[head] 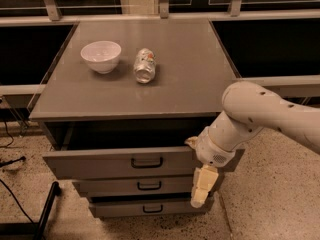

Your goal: Open top drawer

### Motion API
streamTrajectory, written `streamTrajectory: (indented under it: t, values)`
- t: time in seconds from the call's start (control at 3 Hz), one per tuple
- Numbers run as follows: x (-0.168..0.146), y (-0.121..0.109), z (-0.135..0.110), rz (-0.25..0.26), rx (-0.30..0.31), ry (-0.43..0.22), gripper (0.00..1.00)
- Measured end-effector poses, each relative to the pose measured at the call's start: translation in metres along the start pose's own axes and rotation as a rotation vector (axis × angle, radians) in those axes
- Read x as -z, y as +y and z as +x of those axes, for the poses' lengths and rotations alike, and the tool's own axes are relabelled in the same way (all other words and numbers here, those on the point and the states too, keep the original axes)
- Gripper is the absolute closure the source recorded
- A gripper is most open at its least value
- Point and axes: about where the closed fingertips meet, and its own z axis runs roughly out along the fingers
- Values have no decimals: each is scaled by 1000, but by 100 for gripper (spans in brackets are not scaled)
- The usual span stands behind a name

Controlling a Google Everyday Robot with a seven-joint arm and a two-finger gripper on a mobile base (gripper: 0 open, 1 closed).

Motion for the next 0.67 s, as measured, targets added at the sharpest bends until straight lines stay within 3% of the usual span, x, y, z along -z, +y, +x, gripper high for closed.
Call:
streamTrajectory:
  t: [0.67]
  values:
    - [7,23,2,-91,-21,8,0]
